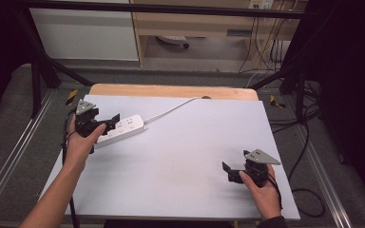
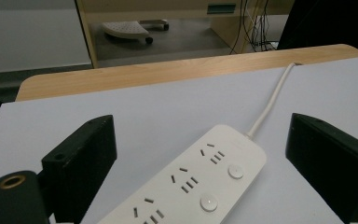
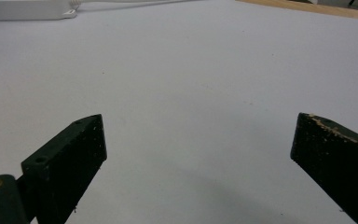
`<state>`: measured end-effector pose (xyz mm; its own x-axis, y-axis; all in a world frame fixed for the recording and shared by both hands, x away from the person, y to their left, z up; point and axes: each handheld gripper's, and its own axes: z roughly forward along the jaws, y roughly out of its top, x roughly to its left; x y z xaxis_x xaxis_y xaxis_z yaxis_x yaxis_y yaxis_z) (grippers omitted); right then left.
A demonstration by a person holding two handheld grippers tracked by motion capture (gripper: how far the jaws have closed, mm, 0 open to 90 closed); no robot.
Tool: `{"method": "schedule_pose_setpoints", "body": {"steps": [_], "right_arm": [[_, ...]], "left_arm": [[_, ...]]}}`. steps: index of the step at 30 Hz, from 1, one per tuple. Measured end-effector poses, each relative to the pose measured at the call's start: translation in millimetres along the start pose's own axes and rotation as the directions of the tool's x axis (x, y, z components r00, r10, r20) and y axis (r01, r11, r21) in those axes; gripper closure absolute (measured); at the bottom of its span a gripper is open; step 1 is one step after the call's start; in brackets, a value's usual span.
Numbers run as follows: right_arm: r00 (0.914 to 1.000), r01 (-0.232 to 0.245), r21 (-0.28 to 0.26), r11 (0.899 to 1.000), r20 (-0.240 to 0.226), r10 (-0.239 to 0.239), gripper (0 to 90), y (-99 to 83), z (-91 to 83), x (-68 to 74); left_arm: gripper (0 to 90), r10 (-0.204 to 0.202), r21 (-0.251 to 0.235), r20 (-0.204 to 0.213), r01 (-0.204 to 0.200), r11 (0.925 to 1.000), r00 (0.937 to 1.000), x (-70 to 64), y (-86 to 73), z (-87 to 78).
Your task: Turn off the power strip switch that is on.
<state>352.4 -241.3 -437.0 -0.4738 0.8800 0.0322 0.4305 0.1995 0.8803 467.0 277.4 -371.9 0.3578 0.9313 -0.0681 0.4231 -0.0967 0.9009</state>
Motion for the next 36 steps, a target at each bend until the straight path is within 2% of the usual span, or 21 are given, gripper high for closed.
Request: {"method": "schedule_pose_setpoints", "body": {"steps": [8, 11, 13, 22, 24, 26, 30, 33, 36], "right_arm": [[1.0, 0.004, -0.001, 1.0, 0.002, -0.004, 3.7, -0.2, 0.5, 0.0], [0.9999, 0.013, 0.008, 1.0, -0.001, -0.013, 3.8, -0.7, 2.1, 0.3], [0.9999, 0.015, 0.011, 1.0, 0.0, -0.015, 3.7, -0.9, 3.1, 1.0], [0.9999, 0.014, 0.012, 1.0, 0.01, -0.014, 3.8, -1.0, 2.0, -0.4], [0.9996, 0.02, 0.013, 1.0, 0.019, -0.02, 3.9, -1.1, 1.4, -0.7], [0.9997, 0.013, 0.015, 1.0, 0.022, -0.013, 3.9, -1.6, 1.3, -0.7], [0.9997, 0.015, 0.009, 1.0, 0.018, -0.015, 4.0, -1.3, 0.2, -0.5], [0.9998, 0.018, 0.002, 1.0, 0.012, -0.018, 4.0, -0.6, -0.9, 0.4], [0.9998, 0.016, 0.009, 1.0, 0.007, -0.016, 4.1, -0.2, -1.1, 1.3]], "left_arm": [[8.5, -0.018, 0.012, -0.003, 0.018, 0.9998, 0.9998, 4.3, -1.7, 3.3], [8.9, -0.052, 0.02, 0.015, 0.051, 0.9985, 0.9986, 5.0, -2.3, 4.4], [8.3, -0.041, 0.024, 0.01, 0.041, 0.9989, 0.9991, 4.2, -2.7, 5.2], [8.5, -0.039, 0.039, -0.007, 0.04, 0.9985, 0.9992, 2.6, -5.9, 9.4], [9.2, -0.055, 0.04, -0.011, 0.056, 0.9977, 0.9984, 3.0, -6.2, 12.4], [14.4, -0.052, 0.041, -0.025, 0.053, 0.9977, 0.9983, 2.0, -6.4, 15.4], [17.2, -0.054, 0.048, -0.034, 0.055, 0.9973, 0.998, -2.6, -6.2, 18.6], [21.1, -0.034, 0.044, -0.029, 0.036, 0.9984, 0.999, -6.1, -5.9, 19.0], [31.6, -0.002, 0.039, -0.038, 0.003, 0.9992, 0.9993, -7.7, -6.5, 18.7]]}}
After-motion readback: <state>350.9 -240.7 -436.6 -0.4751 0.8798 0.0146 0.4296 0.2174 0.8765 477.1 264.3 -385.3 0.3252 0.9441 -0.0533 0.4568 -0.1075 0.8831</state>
